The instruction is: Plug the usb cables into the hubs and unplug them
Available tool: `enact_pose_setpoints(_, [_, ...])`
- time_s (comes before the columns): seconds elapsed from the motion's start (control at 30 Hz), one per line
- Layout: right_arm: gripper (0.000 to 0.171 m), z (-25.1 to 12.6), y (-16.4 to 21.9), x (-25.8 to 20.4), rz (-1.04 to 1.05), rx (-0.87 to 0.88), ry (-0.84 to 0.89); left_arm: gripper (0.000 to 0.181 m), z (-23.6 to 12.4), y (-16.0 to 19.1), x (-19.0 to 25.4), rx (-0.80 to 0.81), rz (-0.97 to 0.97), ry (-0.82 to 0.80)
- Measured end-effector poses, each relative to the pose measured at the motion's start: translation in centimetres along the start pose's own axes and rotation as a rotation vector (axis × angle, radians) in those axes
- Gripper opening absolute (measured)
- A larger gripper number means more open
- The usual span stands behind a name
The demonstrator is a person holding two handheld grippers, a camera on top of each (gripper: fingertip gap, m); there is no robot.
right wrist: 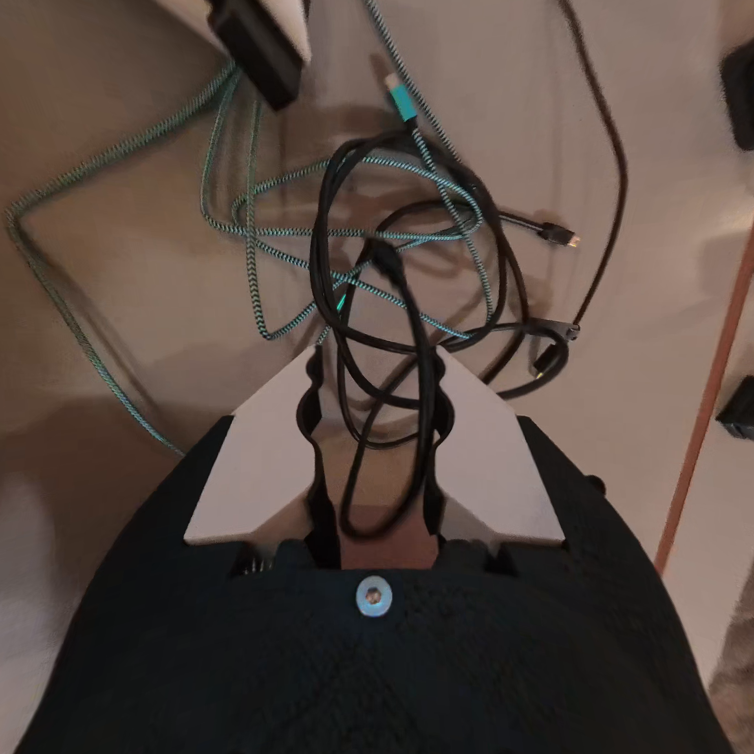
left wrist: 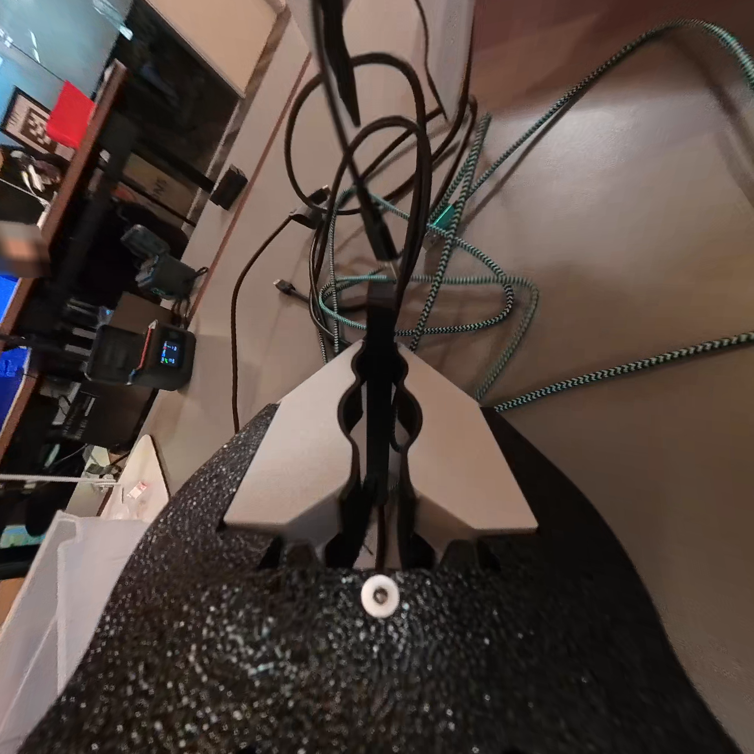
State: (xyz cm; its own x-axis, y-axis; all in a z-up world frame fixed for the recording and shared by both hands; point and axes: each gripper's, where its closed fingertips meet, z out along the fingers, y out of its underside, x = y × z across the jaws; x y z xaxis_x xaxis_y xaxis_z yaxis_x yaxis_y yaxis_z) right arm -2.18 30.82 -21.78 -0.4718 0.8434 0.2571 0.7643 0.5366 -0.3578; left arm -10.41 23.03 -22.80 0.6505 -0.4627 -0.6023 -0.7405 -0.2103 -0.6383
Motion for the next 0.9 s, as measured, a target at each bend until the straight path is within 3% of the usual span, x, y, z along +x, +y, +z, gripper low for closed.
enact_pose_setpoints(0.03, [0.055, 0.6, 0.4, 0.0, -0.045, -0.037, 0.002, 0.006, -0.1, -0.1, 0.2, 0.014, 0.015, 0.006])
enact_pose_setpoints(0.2, [0.056, 2.4, 1.2, 0.6, -0.310, -0.152, 0.094, 0.007, -0.2, -0.1, 1.0, 0.060, 0.066, 0.018])
enact_pose_setpoints(0.27, [0.040, 3.0, 1.2, 0.4, -0.385, -0.181, 0.102, 0.007, -0.2, -0.1, 1.0, 0.071, 0.053, 0.022])
enact_pose_setpoints(0.33, [0.014, 3.2, 1.2, 0.5, -0.435, -0.209, 0.123, 0.008, -0.2, -0.1, 1.0, 0.078, 0.045, 0.026])
enact_pose_setpoints(0.4, [0.001, 2.3, 1.1, 0.9, -0.450, -0.219, 0.138, 0.008, -0.3, -0.2, 0.9, 0.085, 0.042, 0.022])
enact_pose_setpoints(0.7, [0.000, -11.3, -2.9, 5.7, -0.175, -0.009, 0.192, 0.008, -0.3, -0.2, -0.3, 0.088, 0.121, -0.129])
enact_pose_setpoints(0.9, [0.000, -19.5, -4.9, 8.6, -0.116, 0.078, 0.347, 0.009, 0.0, 0.3, -0.9, 0.079, 0.171, -0.237])
